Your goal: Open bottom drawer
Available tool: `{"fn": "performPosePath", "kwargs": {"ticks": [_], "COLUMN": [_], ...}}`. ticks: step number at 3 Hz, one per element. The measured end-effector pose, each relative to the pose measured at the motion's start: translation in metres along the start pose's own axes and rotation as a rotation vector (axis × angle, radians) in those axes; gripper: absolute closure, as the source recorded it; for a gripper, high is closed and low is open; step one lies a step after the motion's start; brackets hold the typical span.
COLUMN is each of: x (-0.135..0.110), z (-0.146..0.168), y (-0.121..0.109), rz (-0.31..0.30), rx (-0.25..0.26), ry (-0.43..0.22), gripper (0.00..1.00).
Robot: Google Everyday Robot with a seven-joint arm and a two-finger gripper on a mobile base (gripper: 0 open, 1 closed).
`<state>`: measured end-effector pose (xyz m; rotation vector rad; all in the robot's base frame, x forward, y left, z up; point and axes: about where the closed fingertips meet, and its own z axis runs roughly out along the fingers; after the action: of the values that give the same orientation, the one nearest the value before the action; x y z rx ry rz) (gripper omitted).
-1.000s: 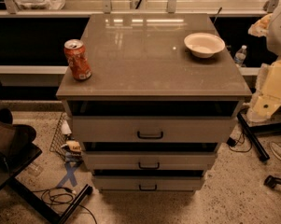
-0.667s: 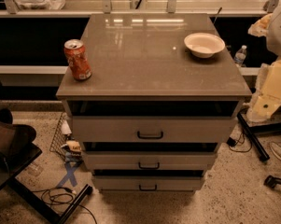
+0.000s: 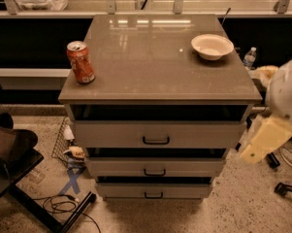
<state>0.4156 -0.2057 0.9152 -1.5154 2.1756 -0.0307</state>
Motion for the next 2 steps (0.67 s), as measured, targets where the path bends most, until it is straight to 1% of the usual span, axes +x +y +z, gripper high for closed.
{"fn": "performPosePath", "kwargs": {"ticks": [1,2], "x": [0.014,0.025], "z": [0.078,0.162], "y": [0.039,0.058], "rz": [0.023,0.051], "rx": [-0.059,-0.101], "ry": [-0.054,-0.076], "gripper": [0.0,0.0]}}
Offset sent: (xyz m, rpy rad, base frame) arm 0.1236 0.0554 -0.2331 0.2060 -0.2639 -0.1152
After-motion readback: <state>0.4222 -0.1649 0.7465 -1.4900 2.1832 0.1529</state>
